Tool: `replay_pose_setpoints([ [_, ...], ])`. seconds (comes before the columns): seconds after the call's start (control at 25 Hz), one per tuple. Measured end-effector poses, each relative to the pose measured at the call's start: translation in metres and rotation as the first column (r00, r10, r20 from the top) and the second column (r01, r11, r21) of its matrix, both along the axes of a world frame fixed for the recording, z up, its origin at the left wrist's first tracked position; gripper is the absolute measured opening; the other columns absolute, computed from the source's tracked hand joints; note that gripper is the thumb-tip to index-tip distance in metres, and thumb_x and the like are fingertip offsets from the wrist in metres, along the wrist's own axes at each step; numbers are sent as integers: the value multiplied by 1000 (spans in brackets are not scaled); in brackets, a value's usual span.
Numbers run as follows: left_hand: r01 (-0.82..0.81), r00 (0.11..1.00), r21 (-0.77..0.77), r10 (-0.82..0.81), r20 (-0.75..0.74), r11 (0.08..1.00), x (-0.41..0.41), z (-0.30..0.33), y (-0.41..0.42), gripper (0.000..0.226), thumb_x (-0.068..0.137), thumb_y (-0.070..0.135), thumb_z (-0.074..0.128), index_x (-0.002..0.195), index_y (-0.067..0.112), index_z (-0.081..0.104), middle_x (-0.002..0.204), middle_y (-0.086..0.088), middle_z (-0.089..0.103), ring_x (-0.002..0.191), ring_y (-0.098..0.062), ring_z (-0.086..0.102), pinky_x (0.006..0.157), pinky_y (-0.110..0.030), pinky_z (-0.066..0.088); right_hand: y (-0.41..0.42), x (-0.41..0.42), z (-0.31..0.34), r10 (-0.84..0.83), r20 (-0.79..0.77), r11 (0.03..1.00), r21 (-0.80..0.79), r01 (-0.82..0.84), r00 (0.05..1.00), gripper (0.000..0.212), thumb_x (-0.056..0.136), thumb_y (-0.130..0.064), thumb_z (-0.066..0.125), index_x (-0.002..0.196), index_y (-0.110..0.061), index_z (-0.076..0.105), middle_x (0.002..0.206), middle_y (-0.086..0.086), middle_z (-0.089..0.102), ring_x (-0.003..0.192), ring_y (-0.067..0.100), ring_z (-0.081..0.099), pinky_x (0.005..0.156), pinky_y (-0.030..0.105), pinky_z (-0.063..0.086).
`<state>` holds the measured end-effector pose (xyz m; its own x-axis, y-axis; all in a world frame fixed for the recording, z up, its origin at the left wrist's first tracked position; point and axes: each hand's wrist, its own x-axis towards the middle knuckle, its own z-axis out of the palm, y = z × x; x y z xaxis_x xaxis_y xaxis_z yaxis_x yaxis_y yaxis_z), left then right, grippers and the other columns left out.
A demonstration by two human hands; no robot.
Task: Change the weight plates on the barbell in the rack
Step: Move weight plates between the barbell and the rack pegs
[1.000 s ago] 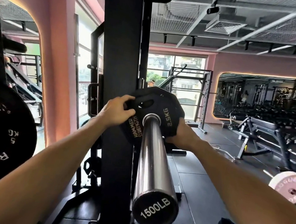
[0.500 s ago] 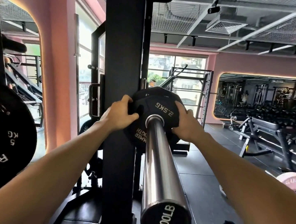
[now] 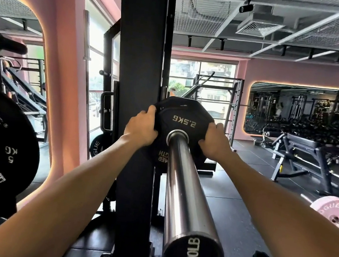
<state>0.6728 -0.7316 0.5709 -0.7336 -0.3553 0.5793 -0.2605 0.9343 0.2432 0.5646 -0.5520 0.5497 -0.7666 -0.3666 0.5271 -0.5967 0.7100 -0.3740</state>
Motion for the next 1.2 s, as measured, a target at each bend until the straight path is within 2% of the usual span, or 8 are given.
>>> replay_pose_setpoints([
  [0.08, -31, 998, -4, 31, 48, 1000, 9, 4, 4, 48, 83, 20, 66, 125, 12, 43, 113, -16, 58, 103, -40, 58, 76, -40, 43, 6, 8, 2, 9, 36, 1000, 0, -9, 999, 44, 89, -15, 58, 126, -1, 38, 132, 21, 35, 108, 44, 54, 90, 43, 44],
  [0.28, -67, 996, 6, 66, 58, 998, 44, 8, 27, 32, 85, 17, 60, 115, 10, 52, 108, -15, 62, 100, -38, 60, 73, -40, 45, 30, 43, 3, 82, 95, 996, -30, -79, 992, 40, 89, -11, 54, 123, -6, 35, 114, 24, 57, 104, 41, 57, 85, 42, 48],
  [0.48, -105, 994, -57, 106, 15, 993, 96, 3, 56, 26, 85, 13, 56, 111, 6, 54, 110, -20, 61, 104, -43, 59, 79, -44, 46, 61, 96, 0, 68, 54, 998, -20, -67, 996, 32, 89, -13, 54, 117, -6, 40, 112, 24, 57, 102, 41, 57, 76, 37, 42],
  [0.8, -76, 997, -100, 75, -13, 992, 200, 1, 113, 17, 84, 11, 54, 100, 6, 52, 102, -20, 63, 97, -44, 61, 78, -45, 48, 121, 206, -2, 91, 39, 995, -42, -90, 995, 29, 92, -14, 52, 117, -7, 39, 108, 21, 61, 98, 40, 59, 81, 43, 49],
  [1.0, -52, 999, -153, 52, -2, 987, 265, 4, 149, 13, 86, 9, 52, 97, 8, 48, 100, -18, 62, 94, -41, 61, 72, -42, 45, 160, 270, 1, 105, 44, 994, -17, -104, 994, 32, 92, -12, 54, 120, -4, 40, 110, 19, 59, 100, 37, 58, 77, 38, 45],
  [1.2, -53, 999, -162, 53, 0, 985, 326, 17, 173, 24, 86, 8, 54, 109, 5, 52, 106, -19, 61, 99, -42, 61, 78, -44, 49, 183, 327, 15, 112, 31, 994, 11, -112, 993, 32, 90, -14, 56, 116, -5, 41, 110, 18, 57, 99, 36, 57, 80, 40, 47],
])
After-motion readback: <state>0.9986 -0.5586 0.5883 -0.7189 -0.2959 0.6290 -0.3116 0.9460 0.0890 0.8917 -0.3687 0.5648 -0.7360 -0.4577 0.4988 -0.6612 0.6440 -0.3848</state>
